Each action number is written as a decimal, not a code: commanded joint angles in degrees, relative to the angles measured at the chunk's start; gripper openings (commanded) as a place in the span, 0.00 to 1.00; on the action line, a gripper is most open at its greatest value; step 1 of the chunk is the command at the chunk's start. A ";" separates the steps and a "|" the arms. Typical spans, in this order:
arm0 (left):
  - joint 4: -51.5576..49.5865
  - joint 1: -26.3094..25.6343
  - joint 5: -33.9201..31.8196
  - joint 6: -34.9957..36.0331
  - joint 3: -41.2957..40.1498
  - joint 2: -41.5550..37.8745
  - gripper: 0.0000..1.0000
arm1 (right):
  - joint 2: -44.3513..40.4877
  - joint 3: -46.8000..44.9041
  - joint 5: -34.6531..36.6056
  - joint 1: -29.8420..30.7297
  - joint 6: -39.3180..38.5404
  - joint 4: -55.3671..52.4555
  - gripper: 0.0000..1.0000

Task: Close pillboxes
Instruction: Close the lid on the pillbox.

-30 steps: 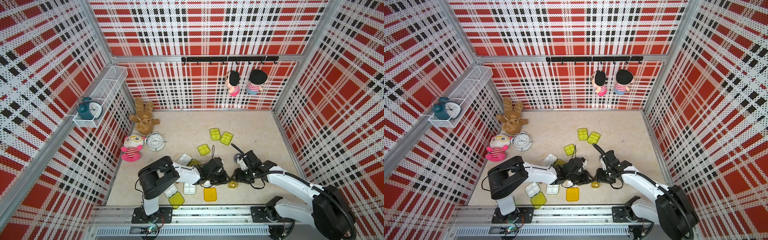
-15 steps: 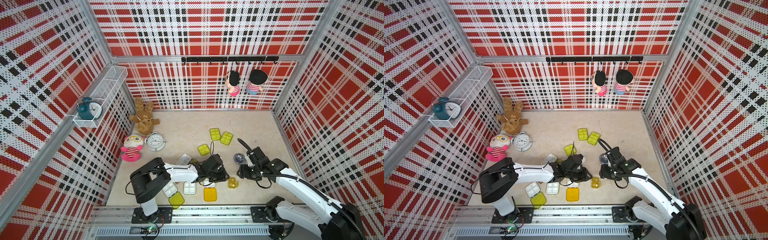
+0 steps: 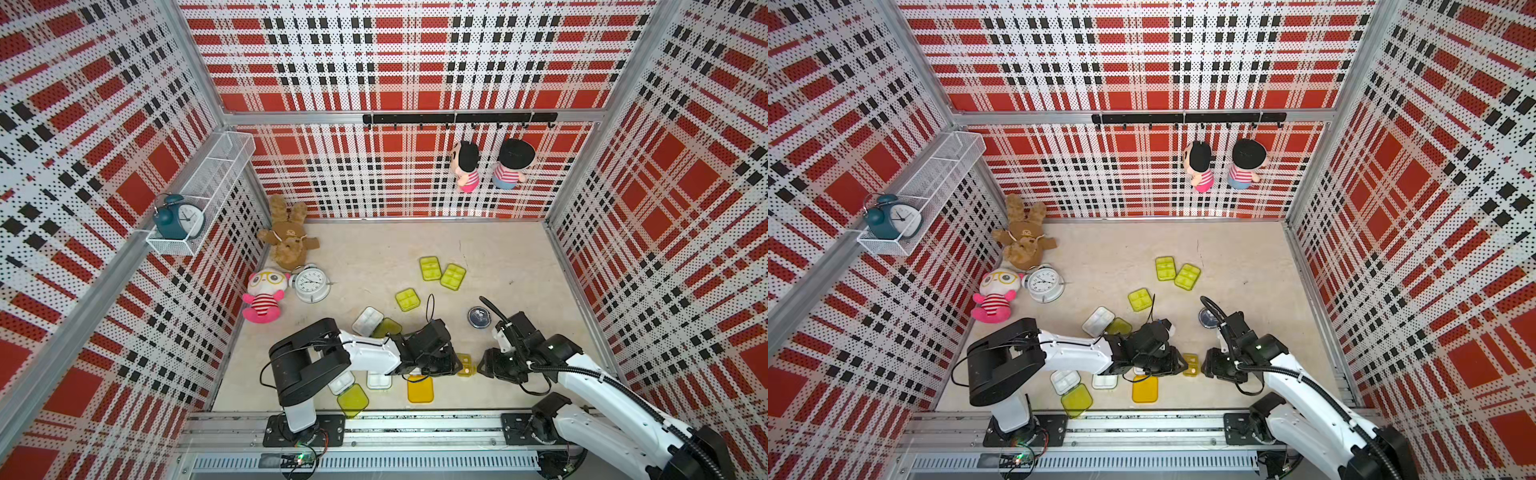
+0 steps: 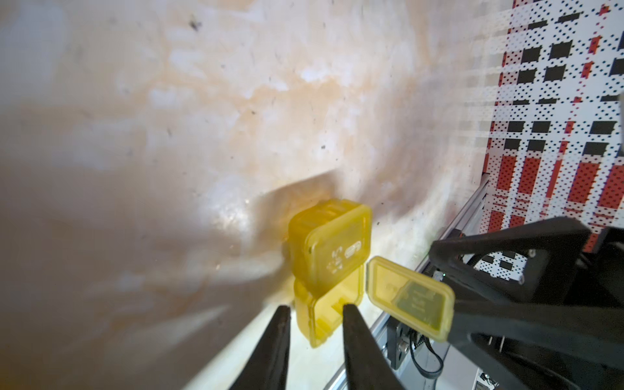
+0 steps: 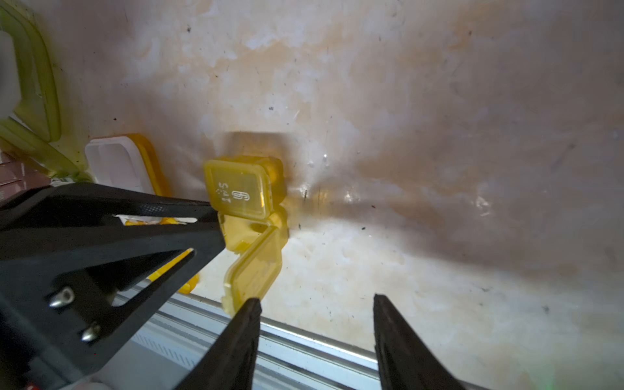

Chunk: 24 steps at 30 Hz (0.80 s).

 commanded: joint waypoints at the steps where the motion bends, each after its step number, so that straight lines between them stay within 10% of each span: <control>1: 2.11 -0.21 -0.51 0.21 0.24 1.18 0.31 | -0.31 -0.68 -1.92 -0.33 1.18 3.52 0.56; 24: -0.19 0.44 0.47 0.99 2.78 1.90 0.24 | 6.77 -5.39 -4.60 -0.29 0.54 13.92 0.54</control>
